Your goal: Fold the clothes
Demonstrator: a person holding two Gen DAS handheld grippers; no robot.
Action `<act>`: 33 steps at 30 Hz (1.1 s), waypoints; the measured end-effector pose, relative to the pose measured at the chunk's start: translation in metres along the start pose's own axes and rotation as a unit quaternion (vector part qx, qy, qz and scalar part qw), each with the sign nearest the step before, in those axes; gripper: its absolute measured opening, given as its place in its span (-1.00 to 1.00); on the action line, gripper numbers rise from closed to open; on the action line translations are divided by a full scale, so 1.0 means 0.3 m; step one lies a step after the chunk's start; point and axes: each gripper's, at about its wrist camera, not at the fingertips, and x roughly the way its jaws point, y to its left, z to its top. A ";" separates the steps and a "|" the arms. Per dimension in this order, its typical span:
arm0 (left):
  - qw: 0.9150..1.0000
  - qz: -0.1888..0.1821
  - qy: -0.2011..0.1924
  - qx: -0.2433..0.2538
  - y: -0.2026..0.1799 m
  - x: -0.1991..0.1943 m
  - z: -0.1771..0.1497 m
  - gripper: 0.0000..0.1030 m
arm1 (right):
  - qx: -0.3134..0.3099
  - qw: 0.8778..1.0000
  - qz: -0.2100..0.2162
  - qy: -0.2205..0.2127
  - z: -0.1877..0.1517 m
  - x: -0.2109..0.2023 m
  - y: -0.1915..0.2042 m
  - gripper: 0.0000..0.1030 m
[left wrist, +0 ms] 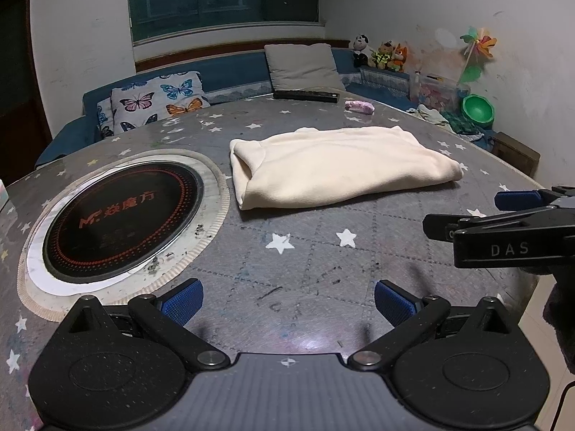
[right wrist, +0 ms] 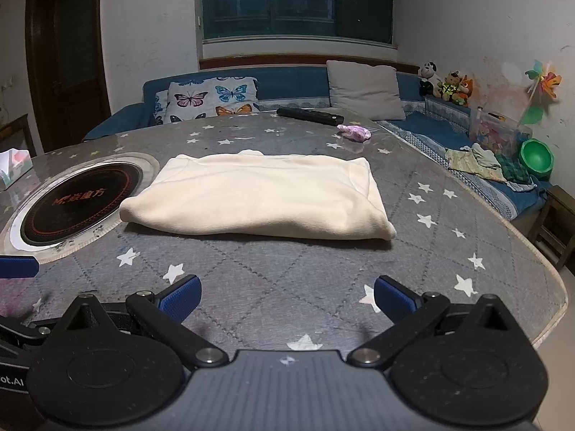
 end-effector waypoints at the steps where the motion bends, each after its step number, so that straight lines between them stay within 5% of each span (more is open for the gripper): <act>1: 1.000 0.000 0.001 0.001 -0.001 0.001 0.001 1.00 | 0.000 1.000 0.000 0.000 0.000 0.001 -0.001 1.00; 33: 1.000 -0.008 0.014 0.007 -0.001 0.077 0.046 1.00 | 0.004 1.000 -0.006 0.021 0.011 0.077 -0.014 1.00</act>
